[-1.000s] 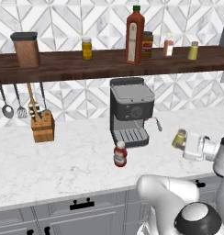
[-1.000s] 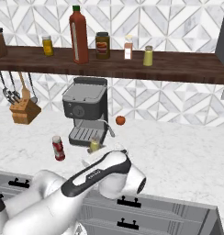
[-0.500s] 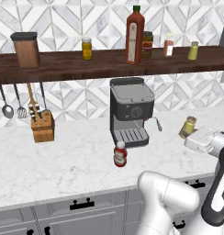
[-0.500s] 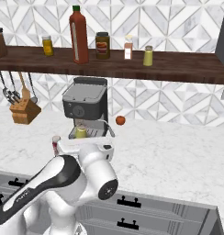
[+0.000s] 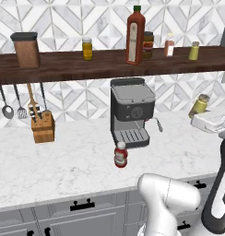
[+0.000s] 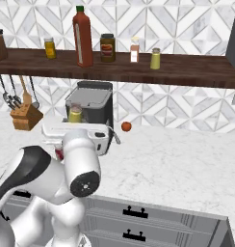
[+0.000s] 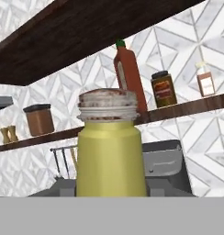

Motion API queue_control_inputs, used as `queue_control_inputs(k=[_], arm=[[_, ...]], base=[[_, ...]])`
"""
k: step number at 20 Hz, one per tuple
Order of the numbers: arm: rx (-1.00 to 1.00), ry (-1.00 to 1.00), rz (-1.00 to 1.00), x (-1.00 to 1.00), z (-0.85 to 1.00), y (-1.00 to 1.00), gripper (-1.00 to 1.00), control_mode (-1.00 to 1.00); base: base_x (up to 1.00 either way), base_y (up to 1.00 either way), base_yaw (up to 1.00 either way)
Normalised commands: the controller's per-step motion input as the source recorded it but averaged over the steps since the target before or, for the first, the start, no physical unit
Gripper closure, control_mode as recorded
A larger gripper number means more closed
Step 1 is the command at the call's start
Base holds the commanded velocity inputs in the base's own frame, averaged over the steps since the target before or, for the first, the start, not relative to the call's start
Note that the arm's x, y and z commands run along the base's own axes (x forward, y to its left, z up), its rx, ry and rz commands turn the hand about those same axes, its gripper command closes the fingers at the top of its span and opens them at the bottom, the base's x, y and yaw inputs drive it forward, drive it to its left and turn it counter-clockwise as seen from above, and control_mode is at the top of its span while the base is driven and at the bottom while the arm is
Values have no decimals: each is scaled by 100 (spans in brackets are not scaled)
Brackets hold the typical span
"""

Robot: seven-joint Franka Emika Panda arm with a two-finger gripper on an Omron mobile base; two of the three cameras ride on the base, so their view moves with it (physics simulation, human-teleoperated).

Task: Put the shaker and condiment bottle from the counter next to their counterparts in the cabinet.

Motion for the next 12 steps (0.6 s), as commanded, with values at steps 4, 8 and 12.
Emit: queue_control_inputs(k=[4, 8, 12], arm=[[0, 10, -17, -30, 100, -42, 100, -100], [0, 7, -20, -10, 100, -68, 100, -100], [0, 11, -24, 1, 100, -74, 100, -100]], base=[[0, 0, 0], [0, 0, 0], [0, 0, 0]])
